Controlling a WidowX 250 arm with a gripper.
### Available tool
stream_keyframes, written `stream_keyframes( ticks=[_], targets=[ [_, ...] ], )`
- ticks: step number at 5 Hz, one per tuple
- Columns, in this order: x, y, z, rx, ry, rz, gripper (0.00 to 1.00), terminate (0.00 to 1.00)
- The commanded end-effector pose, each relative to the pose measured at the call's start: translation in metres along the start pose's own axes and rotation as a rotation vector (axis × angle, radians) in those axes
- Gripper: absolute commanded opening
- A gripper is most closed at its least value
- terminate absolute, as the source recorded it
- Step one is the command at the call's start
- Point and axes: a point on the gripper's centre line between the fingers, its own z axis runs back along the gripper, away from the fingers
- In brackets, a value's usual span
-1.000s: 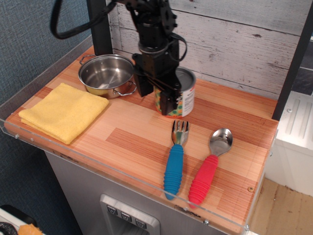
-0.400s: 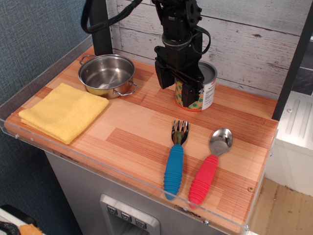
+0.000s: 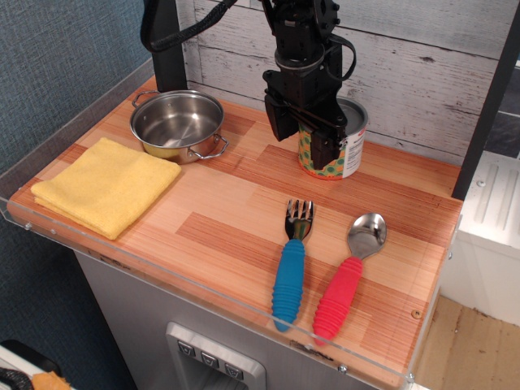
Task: Move can to top of table above the blue utensil.
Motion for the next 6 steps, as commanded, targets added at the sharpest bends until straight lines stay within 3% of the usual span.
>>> stream_keyframes(
  ticks=[1, 2, 4, 6],
  targets=[
    [-0.006, 0.004, 0.046, 0.053, -0.046, 0.05, 1.0, 0.0],
    [-0.013, 0.004, 0.061, 0.067, -0.044, 0.112, 1.0, 0.0],
    [-0.027, -0.02, 0.088, 0.017, -0.048, 0.239, 1.0, 0.0],
    [-0.045, -0.06, 0.09, -0.029, -0.043, 0.261, 1.0, 0.0]
  ],
)
